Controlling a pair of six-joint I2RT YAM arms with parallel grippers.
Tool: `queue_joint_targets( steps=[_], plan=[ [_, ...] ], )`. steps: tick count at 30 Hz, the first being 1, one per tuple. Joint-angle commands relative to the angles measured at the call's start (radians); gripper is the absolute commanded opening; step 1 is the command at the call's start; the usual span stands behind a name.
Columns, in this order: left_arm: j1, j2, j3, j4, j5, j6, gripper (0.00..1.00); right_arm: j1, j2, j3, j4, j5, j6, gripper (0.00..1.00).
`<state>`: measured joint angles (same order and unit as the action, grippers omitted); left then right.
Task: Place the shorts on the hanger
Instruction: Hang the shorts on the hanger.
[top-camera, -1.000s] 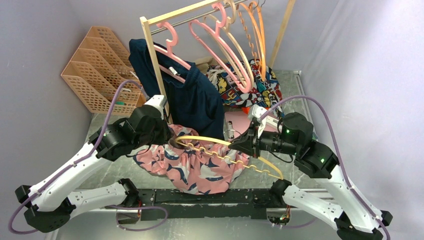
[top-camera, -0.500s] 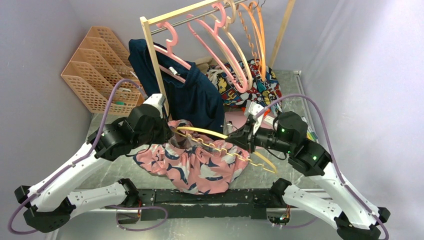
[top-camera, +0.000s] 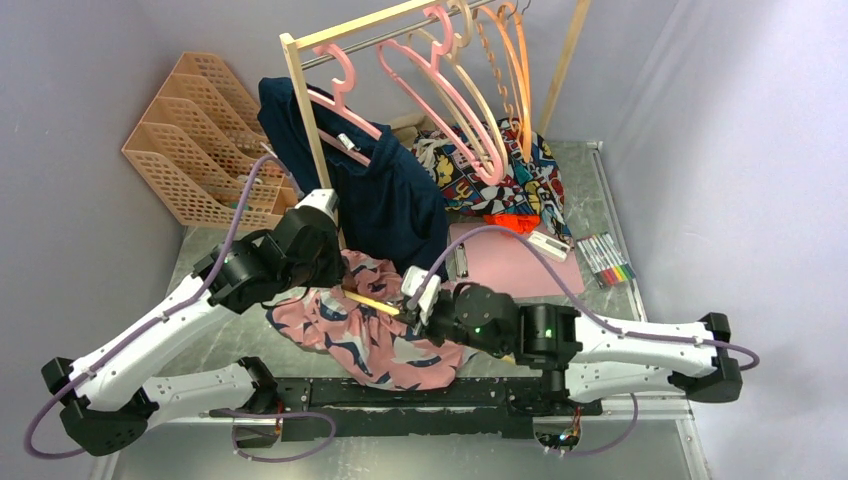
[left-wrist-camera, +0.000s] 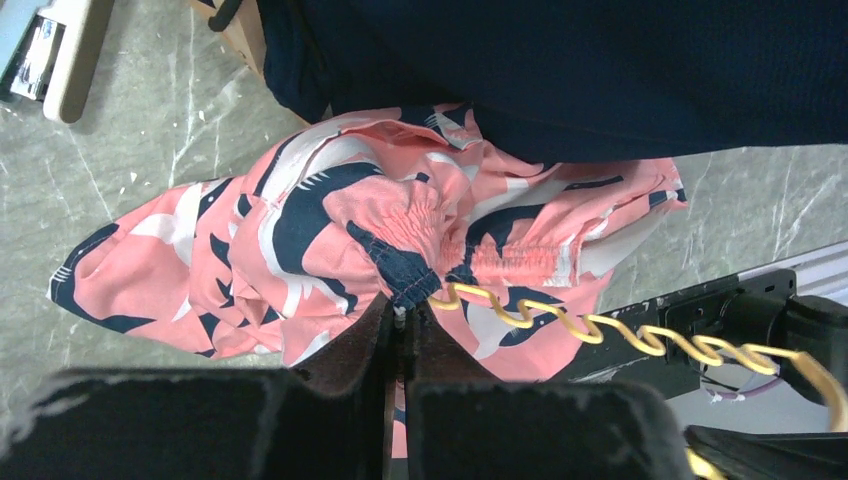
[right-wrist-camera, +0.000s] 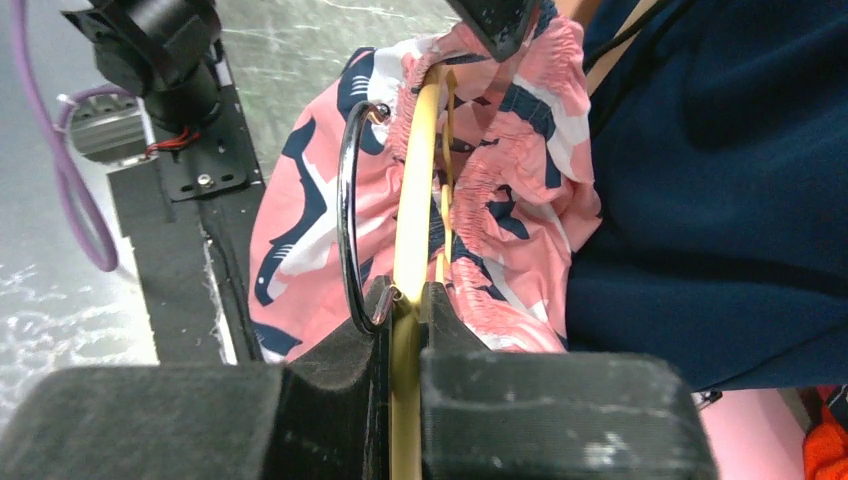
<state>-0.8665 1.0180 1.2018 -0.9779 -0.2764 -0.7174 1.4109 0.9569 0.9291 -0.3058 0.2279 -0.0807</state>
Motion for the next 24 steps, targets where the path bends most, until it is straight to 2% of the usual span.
queue_joint_targets(
  steps=[1, 4, 7, 12, 14, 16, 19, 22, 24],
  plan=[
    [0.003, -0.019, 0.034, 0.034, -0.045, -0.026, 0.07, 0.099, 0.02, -0.055, 0.183, 0.248, 0.004, 0.0],
    [0.004, -0.028, 0.042, 0.007, -0.068, -0.027, 0.07, 0.154, 0.056, -0.038, 0.157, 0.441, 0.022, 0.0],
    [0.004, -0.043, 0.043, -0.01, -0.075, -0.025, 0.07, 0.179, 0.01, -0.021, 0.103, 0.583, 0.068, 0.0],
    [0.004, -0.074, 0.039, -0.028, -0.089, -0.027, 0.07, 0.201, -0.05, 0.063, -0.185, 0.768, 0.24, 0.0],
    [0.004, -0.083, 0.038, -0.028, -0.089, -0.026, 0.07, 0.213, -0.068, 0.068, -0.243, 0.729, 0.259, 0.0],
    [0.004, -0.088, 0.041, -0.019, -0.079, -0.022, 0.07, 0.219, -0.092, 0.061, -0.181, 0.542, 0.194, 0.0],
    [0.004, -0.088, 0.049, 0.002, -0.058, -0.017, 0.07, 0.22, -0.044, 0.066, -0.115, 0.367, 0.143, 0.0],
    [0.004, -0.083, 0.061, 0.023, -0.025, -0.012, 0.07, 0.219, 0.058, 0.118, -0.078, 0.313, 0.112, 0.0],
    [0.004, -0.08, 0.071, 0.032, 0.004, -0.008, 0.07, 0.219, 0.101, 0.117, 0.0, 0.351, 0.086, 0.0]
  ],
)
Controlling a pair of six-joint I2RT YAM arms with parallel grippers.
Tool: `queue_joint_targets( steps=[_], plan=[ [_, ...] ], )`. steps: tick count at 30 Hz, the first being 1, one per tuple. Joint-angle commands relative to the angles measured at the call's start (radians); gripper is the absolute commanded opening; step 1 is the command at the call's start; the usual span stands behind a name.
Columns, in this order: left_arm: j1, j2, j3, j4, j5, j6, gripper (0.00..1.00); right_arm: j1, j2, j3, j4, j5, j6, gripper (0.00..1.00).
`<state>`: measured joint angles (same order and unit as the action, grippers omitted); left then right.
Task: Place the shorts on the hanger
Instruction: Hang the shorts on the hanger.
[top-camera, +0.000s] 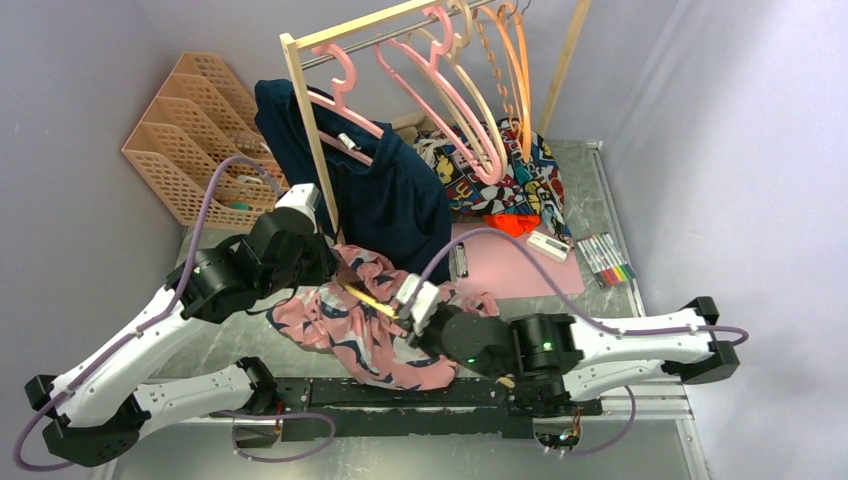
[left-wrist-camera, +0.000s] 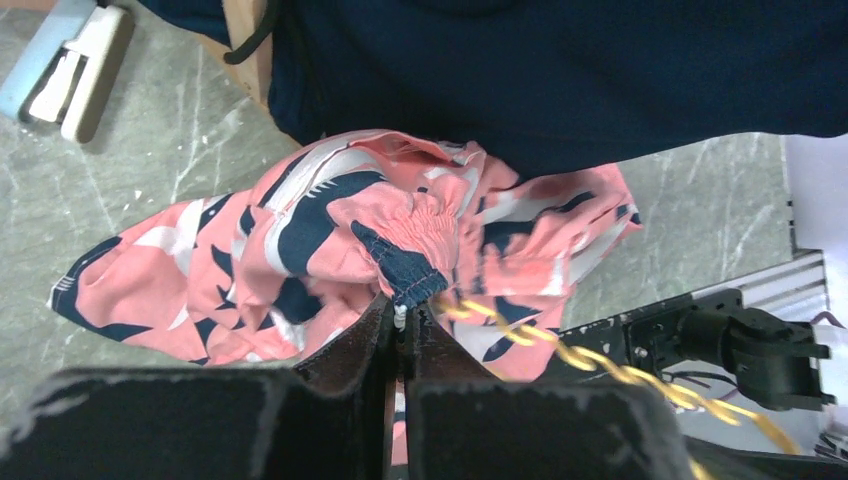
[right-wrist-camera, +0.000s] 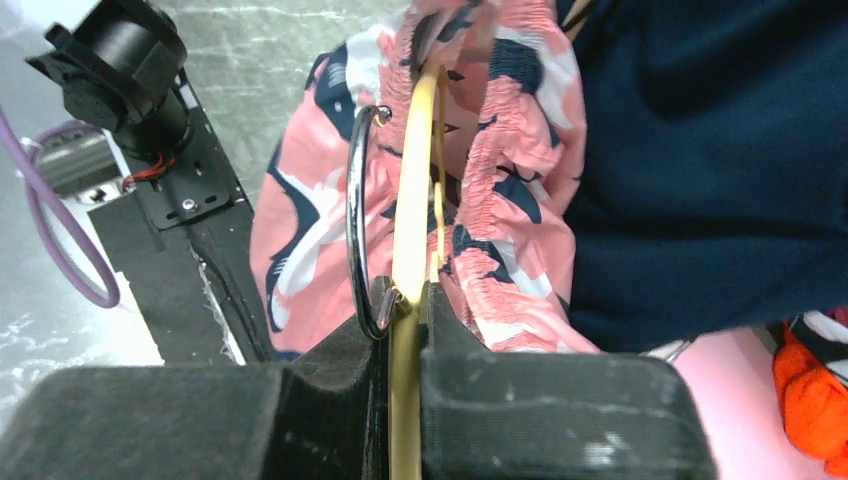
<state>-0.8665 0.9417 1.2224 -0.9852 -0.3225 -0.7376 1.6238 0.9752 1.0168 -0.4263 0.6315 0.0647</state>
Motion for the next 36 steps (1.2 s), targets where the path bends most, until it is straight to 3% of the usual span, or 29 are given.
queue_joint_targets(
  steps=[1, 7, 10, 17, 24, 32, 36],
  plan=[
    [0.004, -0.002, 0.057, 0.041, 0.059, 0.013, 0.07, 0.007, 0.094, 0.015, 0.184, -0.019, -0.077, 0.0],
    [0.004, -0.018, 0.071, 0.052, 0.105, 0.007, 0.07, -0.041, 0.127, -0.086, 0.6, 0.132, -0.174, 0.0],
    [0.004, -0.033, 0.08, 0.039, 0.106, 0.001, 0.07, -0.072, 0.16, -0.085, 0.683, 0.191, -0.168, 0.0],
    [0.003, -0.076, 0.091, 0.072, 0.148, -0.002, 0.07, -0.148, 0.233, -0.082, 0.746, 0.012, -0.106, 0.0],
    [0.004, -0.083, 0.118, 0.133, 0.289, -0.019, 0.07, -0.217, 0.274, -0.087, 0.803, -0.079, -0.027, 0.0],
    [0.004, -0.092, 0.138, 0.145, 0.36, -0.02, 0.07, -0.243, 0.204, -0.121, 0.838, -0.25, -0.049, 0.0],
    [0.004, -0.101, 0.146, 0.158, 0.399, -0.012, 0.07, -0.244, 0.136, -0.14, 0.772, -0.203, -0.042, 0.0]
  ],
)
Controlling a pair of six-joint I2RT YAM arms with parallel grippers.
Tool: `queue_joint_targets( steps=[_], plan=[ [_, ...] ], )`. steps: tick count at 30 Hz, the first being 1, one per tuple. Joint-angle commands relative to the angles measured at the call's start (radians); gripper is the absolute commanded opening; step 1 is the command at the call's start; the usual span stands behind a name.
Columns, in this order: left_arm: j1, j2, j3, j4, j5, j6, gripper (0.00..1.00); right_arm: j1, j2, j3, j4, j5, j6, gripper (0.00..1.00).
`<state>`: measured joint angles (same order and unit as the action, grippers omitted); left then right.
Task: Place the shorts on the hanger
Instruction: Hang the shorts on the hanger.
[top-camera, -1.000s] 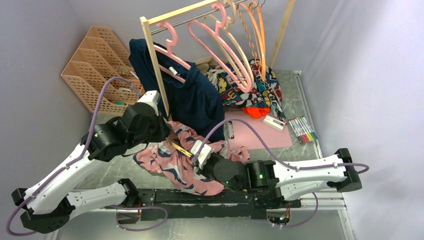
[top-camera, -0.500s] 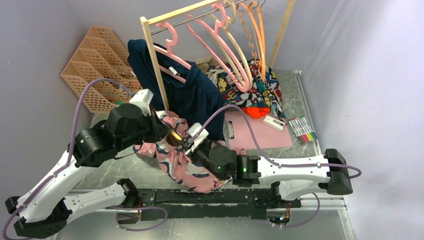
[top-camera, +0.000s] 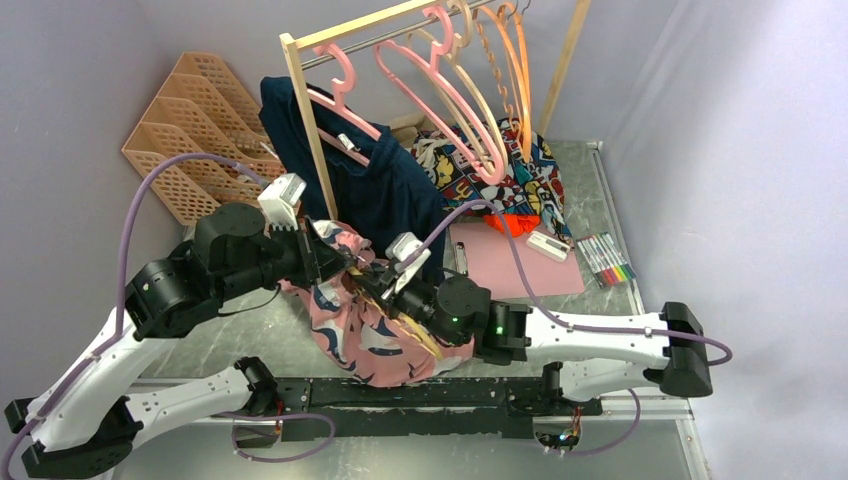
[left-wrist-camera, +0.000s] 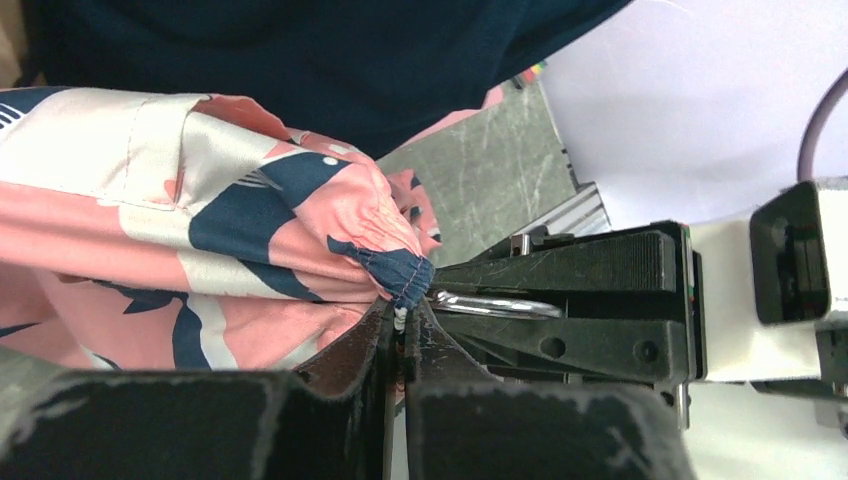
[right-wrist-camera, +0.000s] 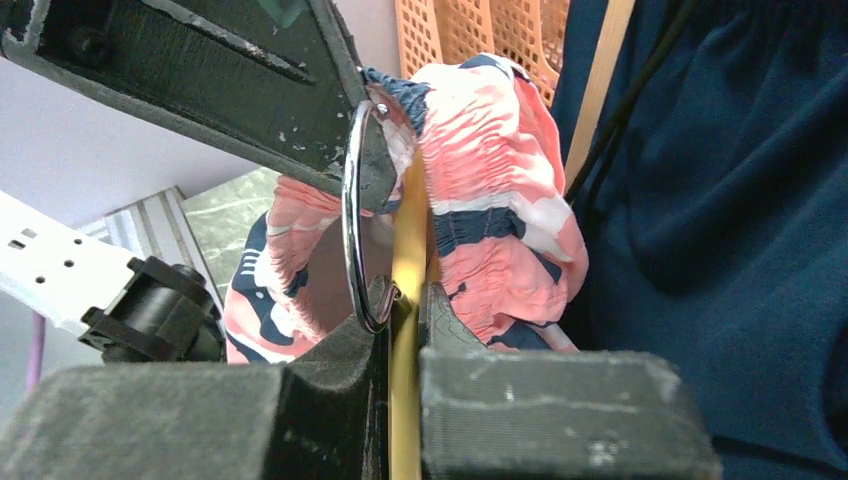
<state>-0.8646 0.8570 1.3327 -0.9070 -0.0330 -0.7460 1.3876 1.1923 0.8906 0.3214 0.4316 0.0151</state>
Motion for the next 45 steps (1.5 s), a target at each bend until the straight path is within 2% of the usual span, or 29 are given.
queue_joint_targets(
  steps=[1, 4, 6, 9, 14, 15, 16, 21, 24, 34, 39, 45],
  plan=[
    [0.003, -0.022, 0.026, 0.102, 0.126, -0.001, 0.07, -0.015, -0.106, -0.041, 0.041, -0.004, 0.008, 0.0],
    [0.002, -0.017, -0.016, 0.151, 0.191, 0.011, 0.09, -0.035, -0.146, -0.086, 0.106, -0.091, 0.03, 0.0],
    [0.003, 0.004, -0.029, 0.166, 0.24, 0.023, 0.17, -0.035, -0.161, -0.111, 0.185, -0.127, 0.037, 0.0],
    [0.002, 0.021, -0.027, 0.176, 0.288, 0.026, 0.38, -0.035, -0.197, -0.164, 0.319, -0.166, 0.041, 0.0],
    [0.002, -0.035, 0.019, 0.167, 0.243, 0.037, 0.7, -0.035, -0.268, -0.204, 0.411, -0.224, 0.065, 0.0],
    [0.002, -0.044, 0.033, 0.162, 0.234, 0.04, 0.89, -0.036, -0.28, -0.209, 0.42, -0.232, 0.072, 0.0],
    [0.002, -0.051, 0.048, 0.155, 0.227, 0.041, 1.0, -0.035, -0.292, -0.213, 0.428, -0.239, 0.077, 0.0],
    [0.002, -0.077, 0.122, 0.124, 0.211, 0.071, 0.99, -0.036, -0.351, -0.216, 0.419, -0.259, 0.095, 0.0],
    [0.002, -0.116, 0.148, 0.108, 0.164, 0.088, 0.99, -0.036, -0.408, -0.209, 0.354, -0.263, 0.096, 0.0],
    [0.002, -0.317, 0.123, 0.052, -0.1, 0.147, 1.0, -0.035, -0.605, -0.117, -0.014, -0.244, 0.059, 0.0],
    [0.002, -0.368, 0.081, 0.04, -0.196, 0.202, 0.91, -0.036, -0.64, -0.072, -0.125, -0.229, 0.06, 0.0],
    [0.003, -0.3, 0.065, 0.069, -0.178, 0.321, 0.83, -0.035, -0.624, -0.029, -0.182, -0.26, 0.081, 0.0]
  ],
)
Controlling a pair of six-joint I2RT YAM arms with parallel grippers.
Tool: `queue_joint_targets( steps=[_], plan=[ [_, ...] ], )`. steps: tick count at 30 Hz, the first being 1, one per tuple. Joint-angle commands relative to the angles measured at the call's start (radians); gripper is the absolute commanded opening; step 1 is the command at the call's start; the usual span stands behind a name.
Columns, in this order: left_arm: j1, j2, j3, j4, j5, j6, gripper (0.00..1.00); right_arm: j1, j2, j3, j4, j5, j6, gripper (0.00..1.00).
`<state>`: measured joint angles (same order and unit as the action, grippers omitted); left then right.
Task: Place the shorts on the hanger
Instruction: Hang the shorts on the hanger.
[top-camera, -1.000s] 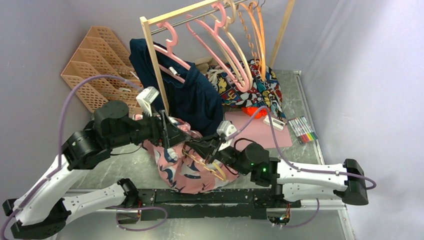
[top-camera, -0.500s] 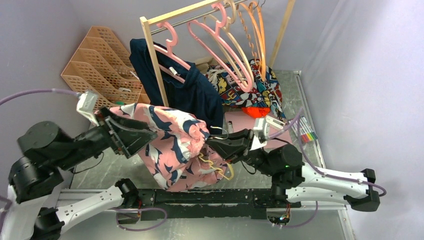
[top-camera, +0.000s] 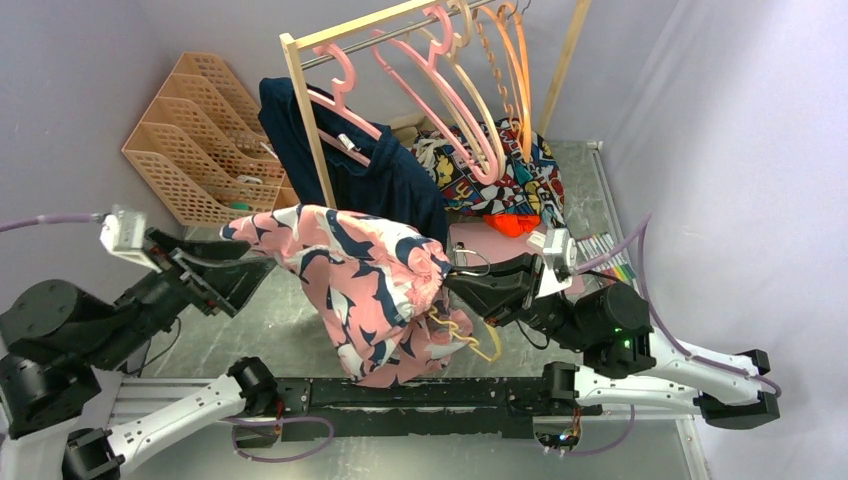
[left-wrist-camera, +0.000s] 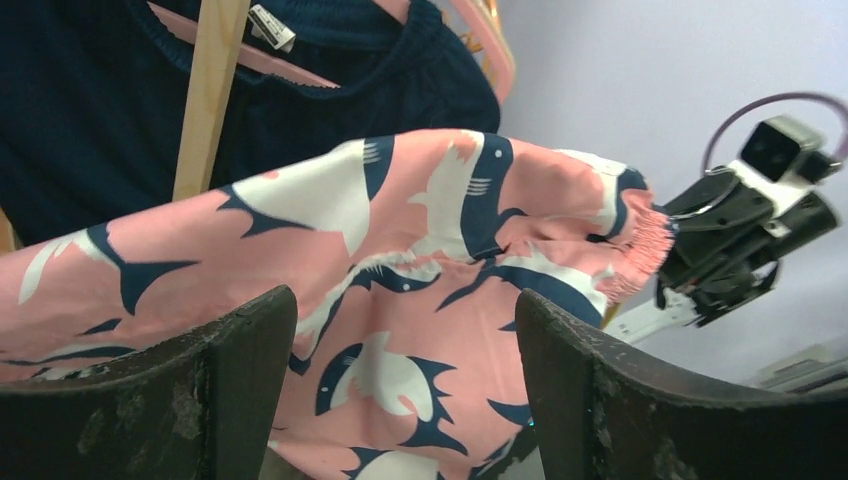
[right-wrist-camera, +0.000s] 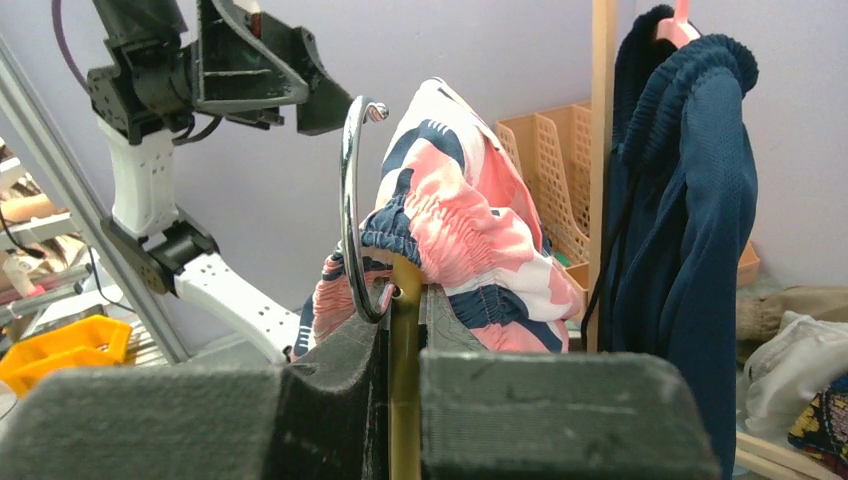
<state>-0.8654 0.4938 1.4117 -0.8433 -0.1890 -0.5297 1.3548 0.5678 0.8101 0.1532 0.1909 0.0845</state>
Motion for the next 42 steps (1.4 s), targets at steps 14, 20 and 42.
queue_joint_targets(
  steps=[14, 20, 42],
  plan=[
    [0.002, 0.196, -0.015, 0.016, 0.059, 0.268, 0.68, -0.002, 0.006, 0.071, -0.026, -0.054, 0.034, 0.0],
    [0.003, 0.18, -0.033, -0.022, 0.03, 0.27, 0.58, -0.002, 0.0, 0.054, 0.0, -0.049, 0.036, 0.0],
    [0.002, 0.187, -0.024, -0.038, -0.012, 0.248, 0.07, -0.003, 0.006, 0.032, 0.008, -0.059, 0.059, 0.0]
  ],
)
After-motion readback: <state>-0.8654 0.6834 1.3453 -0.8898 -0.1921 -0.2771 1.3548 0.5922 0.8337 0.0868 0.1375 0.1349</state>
